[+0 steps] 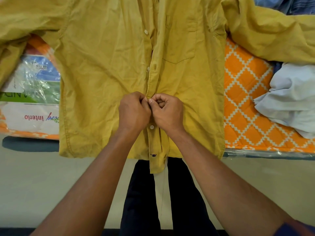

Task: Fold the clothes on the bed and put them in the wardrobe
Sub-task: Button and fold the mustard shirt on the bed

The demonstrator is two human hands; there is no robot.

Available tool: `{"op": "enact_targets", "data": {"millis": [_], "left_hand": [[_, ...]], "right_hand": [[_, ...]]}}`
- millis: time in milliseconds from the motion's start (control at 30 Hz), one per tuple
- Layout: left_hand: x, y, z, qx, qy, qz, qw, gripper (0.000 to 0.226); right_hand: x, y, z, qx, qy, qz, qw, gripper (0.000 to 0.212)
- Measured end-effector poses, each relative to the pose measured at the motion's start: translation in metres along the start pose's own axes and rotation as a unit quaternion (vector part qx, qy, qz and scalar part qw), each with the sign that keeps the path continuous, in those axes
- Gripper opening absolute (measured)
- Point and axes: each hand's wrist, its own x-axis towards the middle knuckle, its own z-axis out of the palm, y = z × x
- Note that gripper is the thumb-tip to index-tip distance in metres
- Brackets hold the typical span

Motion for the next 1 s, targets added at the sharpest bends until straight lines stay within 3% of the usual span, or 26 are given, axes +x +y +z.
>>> {"op": "enact_targets", "data": {"millis": [133,233,367,467,667,767,900,1000], "left_hand": [[0.003,0.003,-0.003,0.026,-0.030,-0.006,0.999,0.015],[0.002,-0.001,-0.009,-0.064,-0.072,-0.052,0.994,0.018],[0.007,-0.005,-0.017,-0.226,-0.175,-0.123,0.950,0.027],[0.012,-0.004,-0.016,-0.223,-0.203,-0.127,0.945,0.022],[0.009,0.004,-0.005,-0.173,-0.137,-0.104,0.970,0.021],[0.002,0.003,0.001,-0.083,-0.076,-0.050,0.992,0.016],[0.003,-0.001,0.001,0.017,-0.032,0.002,0.999,0.014],[0.007,-0.002,0.001,0.040,-0.036,0.016,0.998,0.013]], "right_hand": [[0.004,0.002,0.000,-0.002,-0.031,0.017,0.999,0.016],[0.008,-0.002,-0.006,0.047,-0.081,0.051,0.994,0.017],[0.015,-0.011,-0.021,0.092,-0.160,0.107,0.977,0.016],[0.012,-0.011,-0.021,0.080,-0.139,0.083,0.984,0.017],[-0.004,-0.003,-0.008,0.047,-0.002,0.065,0.997,0.014],[-0.011,-0.005,-0.004,0.047,0.059,0.101,0.992,0.011],[-0.006,-0.013,-0.015,0.093,0.013,0.180,0.979,0.015],[0.003,-0.018,-0.023,0.031,-0.036,0.157,0.986,0.015]]}}
